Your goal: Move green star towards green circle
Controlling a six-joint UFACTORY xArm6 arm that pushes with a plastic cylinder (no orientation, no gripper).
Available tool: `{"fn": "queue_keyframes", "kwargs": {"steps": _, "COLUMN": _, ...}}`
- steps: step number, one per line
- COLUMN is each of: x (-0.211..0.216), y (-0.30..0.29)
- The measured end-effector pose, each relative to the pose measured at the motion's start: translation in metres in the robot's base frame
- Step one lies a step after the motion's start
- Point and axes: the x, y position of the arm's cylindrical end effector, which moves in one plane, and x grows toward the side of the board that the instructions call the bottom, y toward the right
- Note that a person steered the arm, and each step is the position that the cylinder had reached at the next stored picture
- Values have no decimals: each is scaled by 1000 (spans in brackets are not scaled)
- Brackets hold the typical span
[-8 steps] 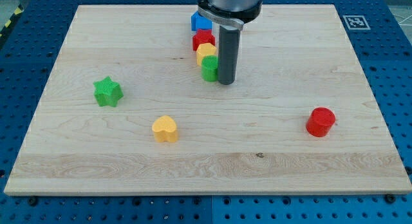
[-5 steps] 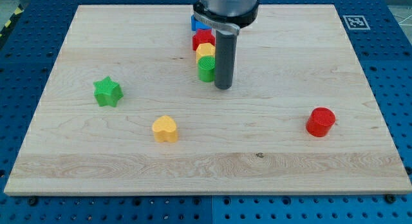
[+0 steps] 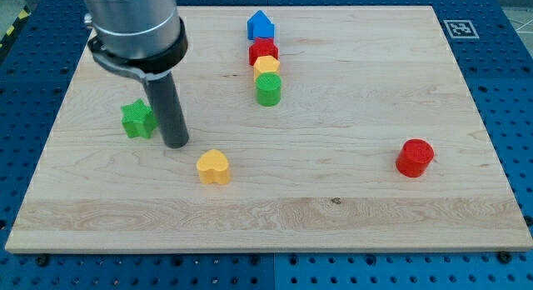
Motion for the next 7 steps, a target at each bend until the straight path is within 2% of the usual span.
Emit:
{"fn": "queue_keyframes", "kwargs": {"steps": 2, "x": 5, "y": -67}}
{"fn": "queue_keyframes", "kwargs": {"steps": 3, "x": -16, "y": -82}}
{"fn": "queue_keyframes", "kwargs": {"steps": 7, "x": -28, "y": -65}}
